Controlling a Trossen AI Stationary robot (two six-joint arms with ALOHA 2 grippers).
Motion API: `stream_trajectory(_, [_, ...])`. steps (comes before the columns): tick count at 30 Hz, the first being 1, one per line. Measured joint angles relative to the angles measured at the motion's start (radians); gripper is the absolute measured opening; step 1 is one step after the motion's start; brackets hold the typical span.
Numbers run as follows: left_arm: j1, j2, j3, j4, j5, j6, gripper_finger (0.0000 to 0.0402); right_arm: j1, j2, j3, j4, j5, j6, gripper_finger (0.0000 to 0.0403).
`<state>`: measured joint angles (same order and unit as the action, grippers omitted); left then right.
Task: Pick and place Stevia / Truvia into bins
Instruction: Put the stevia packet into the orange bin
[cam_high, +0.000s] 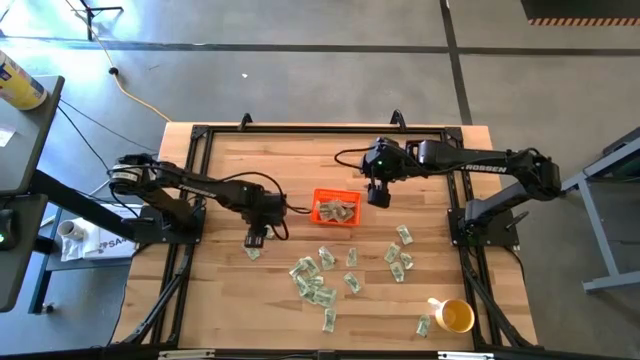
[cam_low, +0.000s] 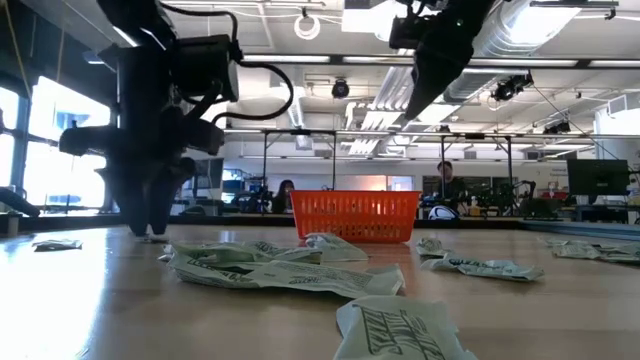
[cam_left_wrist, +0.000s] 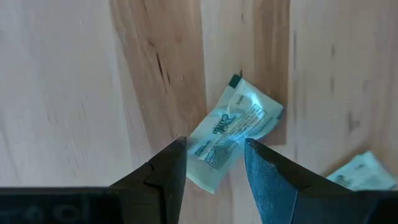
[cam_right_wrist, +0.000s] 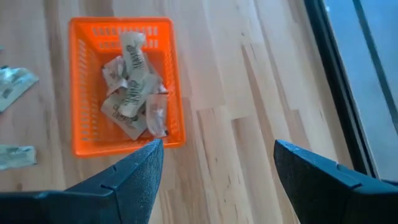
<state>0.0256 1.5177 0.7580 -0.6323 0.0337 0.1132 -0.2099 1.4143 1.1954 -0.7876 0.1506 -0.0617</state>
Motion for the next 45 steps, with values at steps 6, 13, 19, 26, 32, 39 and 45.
stream_trajectory(6, [0.000, 0.001, -0.049, 0.036, -0.016, 0.025, 0.0173, 0.022, 0.000, 0.000, -0.001, 0.049, 0.055, 0.0295])
stream_trajectory(13, [0.000, 0.002, -0.055, 0.053, -0.066, 0.020, 0.0032, 0.023, 0.000, 0.000, -0.042, 0.142, 0.088, 0.0295])
stream_trajectory(19, [0.002, -0.013, 0.070, -0.053, -0.136, -0.033, 0.0043, 0.028, -0.026, 0.000, -0.117, 0.167, 0.128, 0.0295])
stream_trajectory(26, [0.074, -0.066, 0.307, 0.054, -0.160, 0.001, 0.0024, 0.046, -0.164, -0.231, -0.085, 0.159, 0.166, 0.0295])
stream_trajectory(32, [0.149, 0.067, 0.371, 0.276, 0.067, 0.037, 0.0038, 0.098, -0.294, -0.411, 0.000, 0.114, 0.172, 0.0295])
stream_trajectory(39, [0.149, 0.314, 0.506, 0.280, 0.094, -0.021, 0.0051, 0.150, -0.322, -0.474, 0.013, 0.014, 0.109, 0.0295])
stream_trajectory(45, [0.152, 0.374, 0.594, 0.199, 0.046, -0.118, 0.0120, 0.190, -0.281, -0.475, 0.007, 0.015, 0.118, 0.0295])
